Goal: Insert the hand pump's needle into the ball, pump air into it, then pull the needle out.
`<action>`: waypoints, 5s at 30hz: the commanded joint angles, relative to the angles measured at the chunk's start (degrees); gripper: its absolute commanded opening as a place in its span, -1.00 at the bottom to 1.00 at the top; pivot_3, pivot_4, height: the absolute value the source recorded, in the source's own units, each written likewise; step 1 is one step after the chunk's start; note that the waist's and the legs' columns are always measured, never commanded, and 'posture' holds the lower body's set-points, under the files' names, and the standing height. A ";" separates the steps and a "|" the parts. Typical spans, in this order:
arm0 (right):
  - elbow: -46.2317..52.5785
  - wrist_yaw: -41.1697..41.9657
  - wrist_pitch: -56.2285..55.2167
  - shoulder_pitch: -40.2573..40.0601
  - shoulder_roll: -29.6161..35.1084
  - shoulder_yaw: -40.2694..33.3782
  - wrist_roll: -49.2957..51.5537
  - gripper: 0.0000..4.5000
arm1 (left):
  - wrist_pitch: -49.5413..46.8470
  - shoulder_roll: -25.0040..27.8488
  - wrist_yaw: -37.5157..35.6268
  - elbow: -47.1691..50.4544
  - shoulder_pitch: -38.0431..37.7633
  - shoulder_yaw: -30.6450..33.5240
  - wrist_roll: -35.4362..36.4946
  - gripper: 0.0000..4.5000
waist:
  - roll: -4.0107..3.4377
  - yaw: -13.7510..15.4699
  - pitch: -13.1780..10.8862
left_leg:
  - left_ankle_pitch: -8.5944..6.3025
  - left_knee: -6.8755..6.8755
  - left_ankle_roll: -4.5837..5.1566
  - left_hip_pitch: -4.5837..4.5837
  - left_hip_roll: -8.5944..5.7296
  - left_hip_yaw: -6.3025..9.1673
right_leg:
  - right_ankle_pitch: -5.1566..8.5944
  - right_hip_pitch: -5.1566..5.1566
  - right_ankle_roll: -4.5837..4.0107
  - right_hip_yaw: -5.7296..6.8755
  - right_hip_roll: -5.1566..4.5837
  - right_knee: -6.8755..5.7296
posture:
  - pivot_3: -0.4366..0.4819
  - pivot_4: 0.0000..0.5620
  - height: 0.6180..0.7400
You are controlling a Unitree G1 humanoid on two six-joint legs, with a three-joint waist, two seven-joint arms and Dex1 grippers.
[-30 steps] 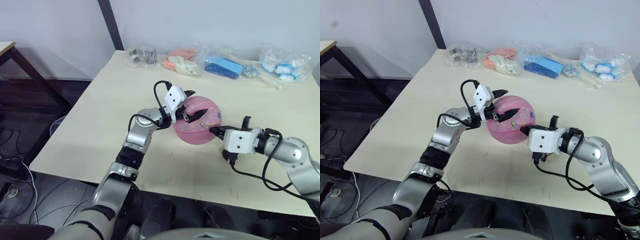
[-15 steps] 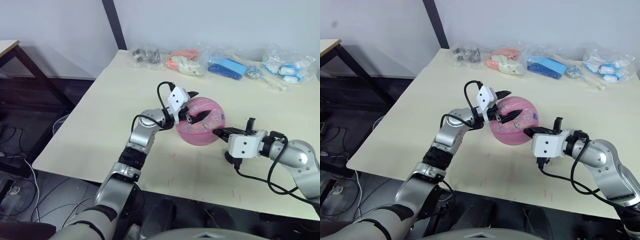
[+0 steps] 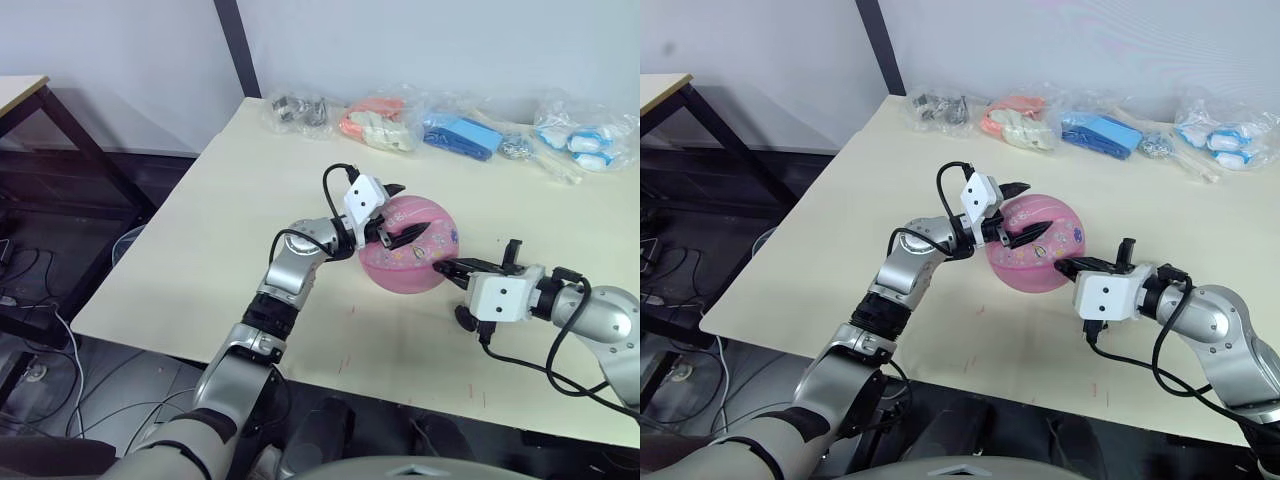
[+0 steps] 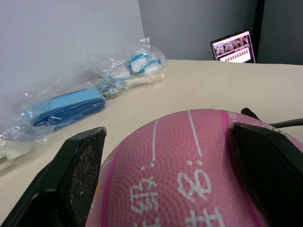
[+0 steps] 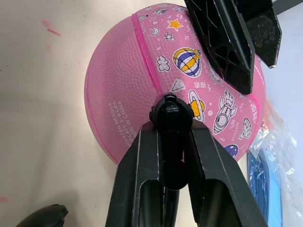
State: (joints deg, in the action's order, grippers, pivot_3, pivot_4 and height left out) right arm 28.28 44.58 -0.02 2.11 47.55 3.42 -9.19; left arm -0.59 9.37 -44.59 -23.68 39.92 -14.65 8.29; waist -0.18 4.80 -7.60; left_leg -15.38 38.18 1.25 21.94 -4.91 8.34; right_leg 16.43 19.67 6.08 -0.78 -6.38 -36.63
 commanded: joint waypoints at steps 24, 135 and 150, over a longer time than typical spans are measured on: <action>6.96 1.07 -7.92 -1.95 3.85 -9.52 4.17 -0.96 | -10.31 4.56 5.58 -15.41 -8.02 -5.35 -8.37 1.00 | 0.05 0.67 0.03 | -0.10 -0.01 0.19 0.00 -0.07 0.00 | 0.03 -0.03 0.05 0.02 -0.10 0.04 | -0.05 -0.47 0.94; -17.89 -23.10 6.76 1.45 -17.19 -7.94 1.36 -0.96 | -14.46 16.91 -26.72 11.12 5.53 8.31 14.71 1.00 | 0.34 -5.57 -1.67 | 0.43 -1.55 -0.42 0.85 -0.93 1.56 | 0.33 2.14 0.04 -0.73 0.15 -0.16 | -0.05 -0.47 0.94; -20.08 -23.16 5.54 1.88 -17.02 -9.13 2.66 -0.96 | -16.05 17.44 -28.05 15.79 4.29 11.58 18.70 1.00 | 0.40 -5.58 -1.82 | 0.47 -1.04 -0.48 0.87 -0.93 1.55 | 0.32 2.15 0.01 -0.74 0.18 -0.68 | -0.05 -0.47 0.94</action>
State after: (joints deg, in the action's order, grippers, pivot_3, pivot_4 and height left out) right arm 8.24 21.97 6.10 3.76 30.02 -3.23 -7.53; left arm -16.08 25.28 -70.39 -11.59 44.37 -5.33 24.41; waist 0.22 -0.78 -9.41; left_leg -14.91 37.15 0.77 22.81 -5.84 9.89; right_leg 16.75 21.81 6.10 -1.53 -6.20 -37.33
